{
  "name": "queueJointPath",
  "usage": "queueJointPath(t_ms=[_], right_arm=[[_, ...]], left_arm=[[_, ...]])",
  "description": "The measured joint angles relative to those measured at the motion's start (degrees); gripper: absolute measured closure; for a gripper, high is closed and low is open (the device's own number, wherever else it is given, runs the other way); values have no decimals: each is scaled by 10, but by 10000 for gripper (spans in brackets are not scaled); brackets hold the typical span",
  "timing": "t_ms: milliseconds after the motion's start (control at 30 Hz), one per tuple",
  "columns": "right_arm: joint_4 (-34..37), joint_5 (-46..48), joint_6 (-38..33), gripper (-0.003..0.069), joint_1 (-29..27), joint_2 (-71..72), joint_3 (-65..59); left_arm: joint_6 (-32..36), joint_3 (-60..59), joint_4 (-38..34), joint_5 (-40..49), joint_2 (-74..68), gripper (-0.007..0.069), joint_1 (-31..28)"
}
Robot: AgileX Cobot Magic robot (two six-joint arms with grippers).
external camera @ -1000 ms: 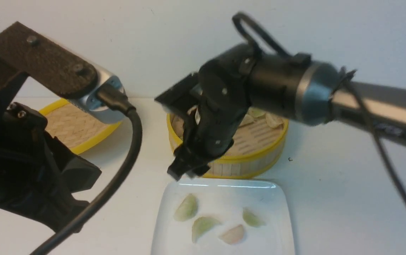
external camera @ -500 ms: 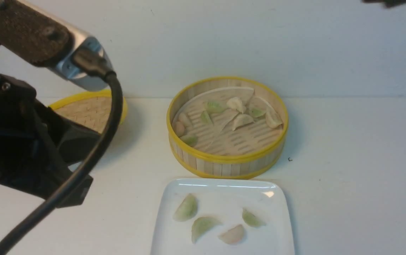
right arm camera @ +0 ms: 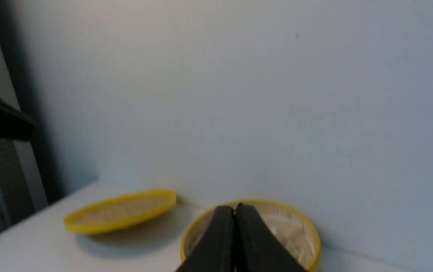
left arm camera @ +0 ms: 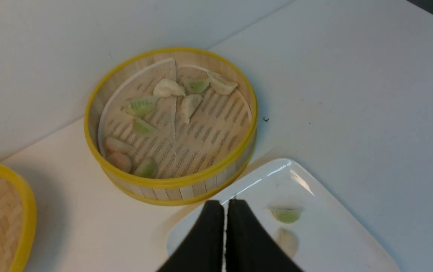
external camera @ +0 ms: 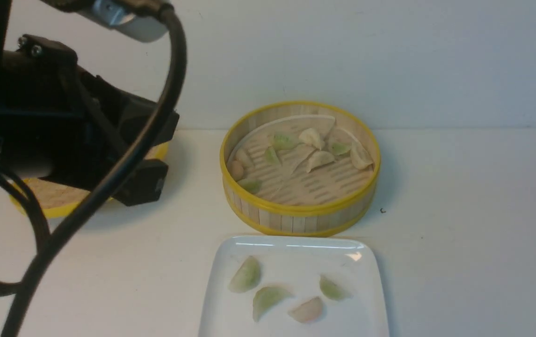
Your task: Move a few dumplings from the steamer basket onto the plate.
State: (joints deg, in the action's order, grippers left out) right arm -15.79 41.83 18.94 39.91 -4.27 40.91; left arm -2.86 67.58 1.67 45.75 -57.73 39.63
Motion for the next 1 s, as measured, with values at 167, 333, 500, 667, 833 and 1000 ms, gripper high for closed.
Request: queueJointPath(t_ms=[167,333,500,667,833,1000], right_arm=[[-29,-52,15,673,0,52,-64],[-27,-66,19,673,0,15,-76],[-28,-69,19,673,0,10,-76],[-28,-70,19,673,0,9,-76],[-30,-70,19,673,0,9,-76],[-30,-70,20,673,0,9,-76]], left_arm=[[0,-1,2,-15,-15,631,2],[0,-2,7,-22,-19,631,2],[0,-2,20,-22,-6,631,2],[-2,-41,30,-56,58,631,2],[-6,-146,31,-173,147,631,2],[-15,-213,17,-272,199,631,2]])
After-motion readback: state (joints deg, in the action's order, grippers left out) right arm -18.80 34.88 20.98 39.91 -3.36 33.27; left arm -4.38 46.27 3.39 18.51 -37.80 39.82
